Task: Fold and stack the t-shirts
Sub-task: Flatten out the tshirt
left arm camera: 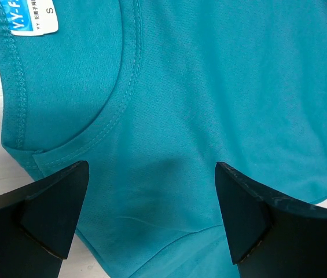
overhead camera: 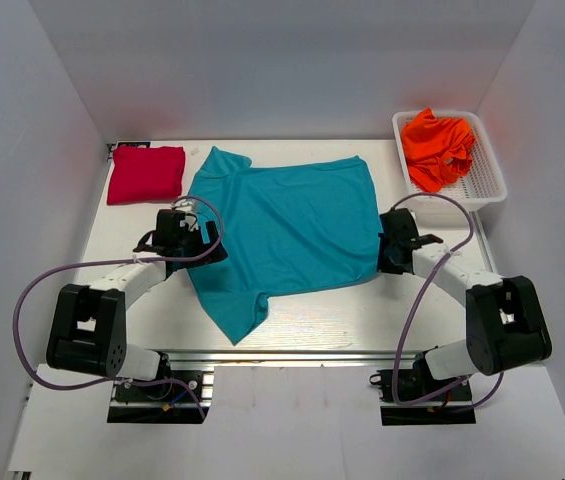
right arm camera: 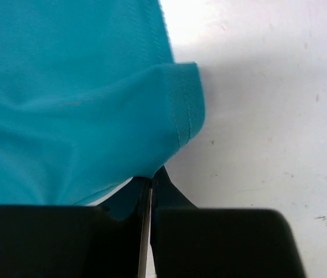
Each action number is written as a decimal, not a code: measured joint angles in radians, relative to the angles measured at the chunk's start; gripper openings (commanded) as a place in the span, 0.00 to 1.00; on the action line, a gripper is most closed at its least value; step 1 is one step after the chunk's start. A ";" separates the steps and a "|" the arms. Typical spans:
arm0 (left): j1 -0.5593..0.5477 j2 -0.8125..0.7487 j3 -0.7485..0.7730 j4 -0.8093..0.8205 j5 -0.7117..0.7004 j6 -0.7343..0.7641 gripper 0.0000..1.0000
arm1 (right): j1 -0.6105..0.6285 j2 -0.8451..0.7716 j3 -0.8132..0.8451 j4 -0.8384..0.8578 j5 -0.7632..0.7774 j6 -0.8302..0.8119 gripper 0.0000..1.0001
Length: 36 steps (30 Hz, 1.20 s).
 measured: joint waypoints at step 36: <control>0.001 0.071 0.000 0.019 -0.001 0.016 1.00 | 0.203 0.219 0.350 -0.007 -0.124 0.112 0.75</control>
